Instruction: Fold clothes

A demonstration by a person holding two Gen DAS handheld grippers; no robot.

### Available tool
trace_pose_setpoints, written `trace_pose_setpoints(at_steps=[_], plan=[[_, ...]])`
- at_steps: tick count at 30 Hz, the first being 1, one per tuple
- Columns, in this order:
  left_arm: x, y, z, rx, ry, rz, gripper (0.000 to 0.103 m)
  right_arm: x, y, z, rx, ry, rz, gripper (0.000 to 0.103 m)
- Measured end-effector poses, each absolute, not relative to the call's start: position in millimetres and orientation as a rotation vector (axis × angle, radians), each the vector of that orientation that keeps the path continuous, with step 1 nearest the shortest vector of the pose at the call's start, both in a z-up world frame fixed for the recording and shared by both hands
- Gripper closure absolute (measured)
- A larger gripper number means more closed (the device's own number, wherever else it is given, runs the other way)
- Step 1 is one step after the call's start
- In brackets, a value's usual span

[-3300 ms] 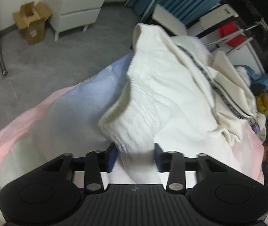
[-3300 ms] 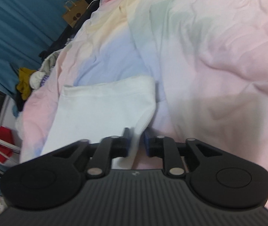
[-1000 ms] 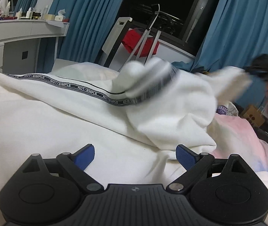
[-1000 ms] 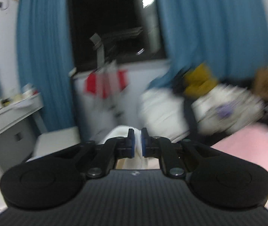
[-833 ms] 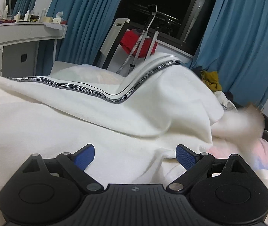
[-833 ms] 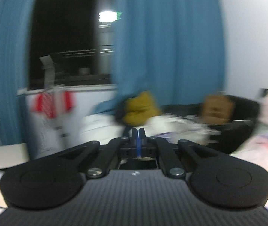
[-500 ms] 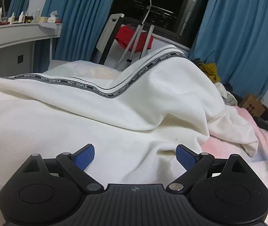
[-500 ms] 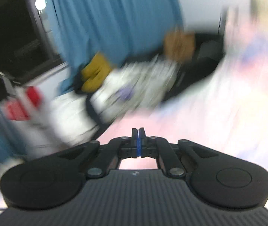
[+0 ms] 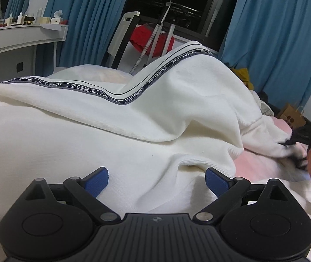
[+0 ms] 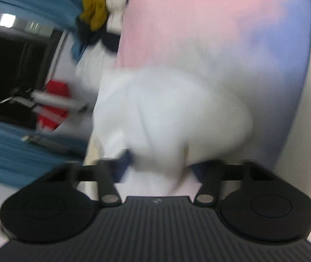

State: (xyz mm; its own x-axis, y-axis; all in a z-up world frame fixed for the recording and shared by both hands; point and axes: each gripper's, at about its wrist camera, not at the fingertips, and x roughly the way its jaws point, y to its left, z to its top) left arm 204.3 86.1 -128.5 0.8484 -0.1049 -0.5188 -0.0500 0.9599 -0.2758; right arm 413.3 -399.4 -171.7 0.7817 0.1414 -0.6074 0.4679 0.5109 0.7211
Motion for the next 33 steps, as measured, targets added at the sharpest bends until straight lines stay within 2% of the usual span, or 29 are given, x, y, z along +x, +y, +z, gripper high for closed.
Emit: trace_pose_setpoints(at_steps=[3,8,11,15,20,22,26,33], plan=[[202.2,91.5,-128.4,-0.317,0.543,-0.042,0.006,436.2,-403.9,-119.1,0.822,0.583,-0.240,0.092],[200.4,99.8,-125.5,-0.351,0.519,-0.039,0.006,442.3,-442.2,-18.7,0.559,0.290,-0.318,0.092],[199.8,103.2,-124.1,-0.352,0.513,-0.040,0.006,432.3,-473.9,-25.3,0.421,0.348,-0.404,0.093],[202.0,101.2,-126.1,-0.337,0.541,-0.052,0.006,411.2,-537.9,-102.8,0.541,0.551,-0.467,0.093],[199.8,92.8,-126.6,-0.288,0.546,-0.074,0.006,373.4,-566.9,-173.6,0.721,0.600,-0.484,0.092],[200.0,87.7,-128.1,-0.263,0.554,-0.080,0.006,362.7,-566.9,-186.9,0.751,0.598,-0.455,0.087],[201.5,79.2,-127.6,-0.230,0.562,-0.094,0.006,345.0,-557.9,-181.3,0.751,0.591,-0.458,0.072],[187.9,58.4,-114.0,-0.149,0.552,-0.112,0.006,258.3,-487.9,-138.2,0.561,0.641,-0.293,0.072]])
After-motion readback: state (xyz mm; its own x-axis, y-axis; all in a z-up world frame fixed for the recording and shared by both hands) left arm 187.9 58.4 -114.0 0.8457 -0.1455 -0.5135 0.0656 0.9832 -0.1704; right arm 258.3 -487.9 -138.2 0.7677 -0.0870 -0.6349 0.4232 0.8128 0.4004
